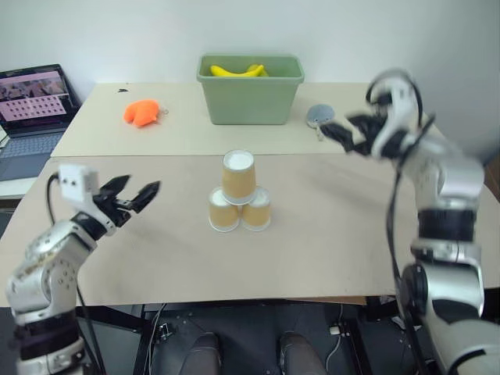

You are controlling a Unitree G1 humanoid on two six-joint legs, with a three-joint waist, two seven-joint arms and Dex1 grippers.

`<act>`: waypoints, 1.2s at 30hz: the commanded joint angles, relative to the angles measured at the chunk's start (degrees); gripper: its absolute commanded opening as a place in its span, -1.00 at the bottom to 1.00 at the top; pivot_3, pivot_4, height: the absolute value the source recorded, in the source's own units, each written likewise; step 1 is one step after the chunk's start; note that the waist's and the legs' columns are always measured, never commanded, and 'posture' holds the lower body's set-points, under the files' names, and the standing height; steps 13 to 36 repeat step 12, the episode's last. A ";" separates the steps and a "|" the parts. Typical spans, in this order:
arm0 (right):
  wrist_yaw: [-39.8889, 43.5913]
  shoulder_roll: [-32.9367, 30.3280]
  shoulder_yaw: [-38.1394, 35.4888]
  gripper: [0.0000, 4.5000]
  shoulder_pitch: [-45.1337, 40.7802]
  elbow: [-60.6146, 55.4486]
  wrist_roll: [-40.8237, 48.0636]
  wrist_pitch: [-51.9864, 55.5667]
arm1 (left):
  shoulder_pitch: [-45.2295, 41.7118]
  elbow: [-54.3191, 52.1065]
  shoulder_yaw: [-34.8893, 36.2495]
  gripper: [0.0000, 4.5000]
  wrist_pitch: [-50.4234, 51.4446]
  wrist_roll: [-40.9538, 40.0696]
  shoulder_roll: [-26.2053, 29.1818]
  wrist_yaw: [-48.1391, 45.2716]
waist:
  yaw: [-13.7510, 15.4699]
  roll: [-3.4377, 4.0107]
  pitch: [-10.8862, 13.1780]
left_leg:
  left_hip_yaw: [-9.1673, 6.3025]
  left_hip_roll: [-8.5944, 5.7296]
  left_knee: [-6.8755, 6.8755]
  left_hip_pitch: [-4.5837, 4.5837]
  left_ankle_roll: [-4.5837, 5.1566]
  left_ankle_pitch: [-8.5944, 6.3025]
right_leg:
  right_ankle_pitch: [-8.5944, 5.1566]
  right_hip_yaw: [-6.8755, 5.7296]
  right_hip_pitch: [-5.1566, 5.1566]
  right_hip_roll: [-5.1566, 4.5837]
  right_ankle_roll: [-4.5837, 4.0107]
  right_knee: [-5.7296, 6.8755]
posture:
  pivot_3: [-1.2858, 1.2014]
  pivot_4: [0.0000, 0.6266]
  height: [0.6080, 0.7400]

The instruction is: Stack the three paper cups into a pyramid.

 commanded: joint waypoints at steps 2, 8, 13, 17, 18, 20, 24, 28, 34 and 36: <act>-12.30 4.04 3.91 0.99 11.23 -5.91 -7.83 -8.16 | -0.95 6.77 3.27 1.00 -11.36 6.33 -4.39 11.90 | -0.31 -0.01 -0.05 | 0.08 0.01 -0.03 0.05 0.00 0.00 | 0.00 0.12 -0.03 0.02 0.00 0.03 | 0.03 -0.52 0.88; -16.33 7.68 5.23 0.99 15.48 -1.07 -9.51 -19.79 | -3.12 15.61 1.26 1.00 -21.27 10.44 -7.08 16.22 | -0.53 -0.19 -0.16 | 0.18 0.05 -0.07 0.42 0.00 -0.01 | 0.02 0.23 0.29 0.11 0.01 -0.06 | 0.03 -0.52 0.88; -18.27 9.11 5.18 0.99 16.03 1.77 -9.53 -24.50 | -3.59 18.64 0.68 1.00 -27.45 11.70 -7.95 17.86 | -0.36 -0.19 -0.16 | 0.17 0.03 -0.10 0.40 0.00 -0.01 | 0.02 0.22 0.30 0.09 0.01 -0.10 | 0.03 -0.52 0.88; -18.27 9.11 5.18 0.99 16.03 1.77 -9.53 -24.50 | -3.59 18.64 0.68 1.00 -27.45 11.70 -7.95 17.86 | -0.36 -0.19 -0.16 | 0.17 0.03 -0.10 0.40 0.00 -0.01 | 0.02 0.22 0.30 0.09 0.01 -0.10 | 0.03 -0.52 0.88; -18.27 9.11 5.18 0.99 16.03 1.77 -9.53 -24.50 | -3.59 18.64 0.68 1.00 -27.45 11.70 -7.95 17.86 | -0.36 -0.19 -0.16 | 0.17 0.03 -0.10 0.40 0.00 -0.01 | 0.02 0.22 0.30 0.09 0.01 -0.10 | 0.03 -0.52 0.88; -18.27 9.11 5.18 0.99 16.03 1.77 -9.53 -24.50 | -3.59 18.64 0.68 1.00 -27.45 11.70 -7.95 17.86 | -0.36 -0.19 -0.16 | 0.17 0.03 -0.10 0.40 0.00 -0.01 | 0.02 0.22 0.30 0.09 0.01 -0.10 | 0.03 -0.52 0.88; -18.27 9.11 5.18 0.99 16.03 1.77 -9.53 -24.50 | -3.59 18.64 0.68 1.00 -27.45 11.70 -7.95 17.86 | -0.36 -0.19 -0.16 | 0.17 0.03 -0.10 0.40 0.00 -0.01 | 0.02 0.22 0.30 0.09 0.01 -0.10 | 0.03 -0.52 0.88; -18.27 9.11 5.18 0.99 16.03 1.77 -9.53 -24.50 | -3.59 18.64 0.68 1.00 -27.45 11.70 -7.95 17.86 | -0.36 -0.19 -0.16 | 0.17 0.03 -0.10 0.40 0.00 -0.01 | 0.02 0.22 0.30 0.09 0.01 -0.10 | 0.03 -0.52 0.88; -18.27 9.11 5.18 0.99 16.03 1.77 -9.53 -24.50 | -3.59 18.64 0.68 1.00 -27.45 11.70 -7.95 17.86 | -0.36 -0.19 -0.16 | 0.17 0.03 -0.10 0.40 0.00 -0.01 | 0.02 0.22 0.30 0.09 0.01 -0.10 | 0.03 -0.52 0.88; -18.27 9.11 5.18 0.99 16.03 1.77 -9.53 -24.50 | -3.59 18.64 0.68 1.00 -27.45 11.70 -7.95 17.86 | -0.36 -0.19 -0.16 | 0.17 0.03 -0.10 0.40 0.00 -0.01 | 0.02 0.22 0.30 0.09 0.01 -0.10 | 0.03 -0.52 0.88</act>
